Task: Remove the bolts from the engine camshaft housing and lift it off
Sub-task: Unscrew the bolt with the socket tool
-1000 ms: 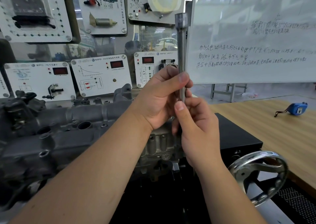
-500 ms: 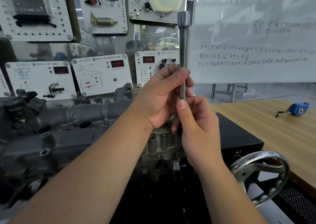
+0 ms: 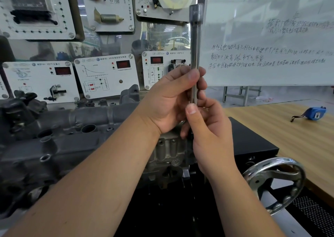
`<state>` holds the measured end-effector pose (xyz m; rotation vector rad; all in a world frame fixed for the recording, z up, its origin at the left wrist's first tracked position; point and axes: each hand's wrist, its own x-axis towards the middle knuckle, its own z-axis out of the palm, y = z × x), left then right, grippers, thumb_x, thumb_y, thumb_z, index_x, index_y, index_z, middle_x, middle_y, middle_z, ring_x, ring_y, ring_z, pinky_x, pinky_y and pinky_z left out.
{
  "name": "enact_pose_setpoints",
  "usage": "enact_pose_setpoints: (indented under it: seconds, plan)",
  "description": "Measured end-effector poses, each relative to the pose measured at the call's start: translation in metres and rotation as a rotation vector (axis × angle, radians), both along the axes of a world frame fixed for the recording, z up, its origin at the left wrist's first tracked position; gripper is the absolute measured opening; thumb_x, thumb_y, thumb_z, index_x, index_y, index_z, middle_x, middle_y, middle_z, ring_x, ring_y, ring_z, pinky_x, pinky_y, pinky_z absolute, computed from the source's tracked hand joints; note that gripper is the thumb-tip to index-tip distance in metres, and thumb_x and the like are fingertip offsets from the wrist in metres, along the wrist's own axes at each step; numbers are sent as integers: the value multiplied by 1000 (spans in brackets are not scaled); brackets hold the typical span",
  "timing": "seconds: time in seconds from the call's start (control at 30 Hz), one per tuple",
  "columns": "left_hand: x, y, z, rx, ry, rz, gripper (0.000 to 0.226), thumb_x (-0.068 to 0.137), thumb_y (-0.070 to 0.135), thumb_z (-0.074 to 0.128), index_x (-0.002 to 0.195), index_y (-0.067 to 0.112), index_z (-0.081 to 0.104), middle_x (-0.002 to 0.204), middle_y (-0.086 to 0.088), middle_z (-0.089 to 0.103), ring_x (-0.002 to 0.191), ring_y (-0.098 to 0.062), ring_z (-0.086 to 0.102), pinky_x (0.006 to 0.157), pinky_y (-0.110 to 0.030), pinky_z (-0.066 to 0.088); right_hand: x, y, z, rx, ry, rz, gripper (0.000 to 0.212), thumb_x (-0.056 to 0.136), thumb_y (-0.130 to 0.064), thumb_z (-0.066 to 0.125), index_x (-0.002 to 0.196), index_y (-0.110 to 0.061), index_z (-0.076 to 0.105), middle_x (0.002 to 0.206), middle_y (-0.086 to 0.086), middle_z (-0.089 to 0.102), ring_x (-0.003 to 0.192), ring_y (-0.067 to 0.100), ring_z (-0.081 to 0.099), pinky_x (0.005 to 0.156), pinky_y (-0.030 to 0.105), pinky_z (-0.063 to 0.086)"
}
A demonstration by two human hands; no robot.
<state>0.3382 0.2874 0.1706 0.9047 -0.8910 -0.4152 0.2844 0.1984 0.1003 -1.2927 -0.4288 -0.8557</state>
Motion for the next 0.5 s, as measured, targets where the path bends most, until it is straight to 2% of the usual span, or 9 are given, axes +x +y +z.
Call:
enact_pose_setpoints:
  seconds: [0.07, 0.1, 0.17, 0.2, 0.27, 0.4, 0.5]
  plan:
    - [0, -1, 0, -33, 25, -10, 40, 58, 23, 91, 85, 10, 64, 69, -2, 67, 59, -15, 62, 50, -24, 49, -1, 0, 0, 7, -17, -23, 10, 89, -38, 64, 84, -30, 63, 69, -2, 64, 50, 16, 56, 53, 27, 47]
    - [0, -1, 0, -27, 20, -2, 42, 58, 26, 91, 84, 11, 63, 70, -1, 66, 60, -14, 62, 45, -21, 46, -1, 0, 1, -4, -17, -34, 13, 91, -38, 62, 83, -28, 63, 69, -2, 65, 50, 16, 56, 53, 28, 47]
    - [-1, -1, -1, 14, 23, -8, 22, 81, 33, 82, 83, 17, 68, 72, 2, 66, 62, -11, 62, 35, -17, 34, -1, 0, 0, -19, -10, -34, 21, 95, -37, 57, 82, -21, 63, 72, 1, 67, 51, 16, 56, 54, 27, 48]
    - [-2, -1, 1, 37, 33, -24, 20, 93, 37, 68, 86, 19, 70, 74, 3, 67, 63, -10, 62, 33, -17, 32, -1, 0, 0, -23, -6, -36, 24, 96, -37, 54, 82, -19, 63, 73, 2, 68, 51, 15, 56, 54, 25, 48]
    - [-4, 0, 2, 51, 51, -50, 30, 98, 39, 46, 98, 18, 68, 78, 4, 69, 65, -8, 65, 32, -17, 31, -1, 1, 0, -35, 2, -56, 28, 98, -39, 50, 83, -19, 63, 73, 2, 69, 51, 14, 57, 54, 24, 48]
    - [-5, -1, 3, 30, 33, -5, 22, 95, 27, 48, 99, 15, 66, 77, 3, 68, 63, -9, 66, 34, -18, 32, -1, 1, 0, -11, 4, -31, 26, 95, -43, 53, 92, -20, 63, 73, 3, 69, 50, 16, 56, 53, 27, 47]
    - [-4, -2, 2, -5, 52, 42, 9, 90, 19, 58, 89, 13, 64, 72, 1, 67, 60, -13, 62, 52, -23, 51, -1, 2, -1, -14, -9, -62, 14, 88, -43, 64, 95, -31, 61, 67, -3, 64, 50, 14, 56, 53, 29, 47]
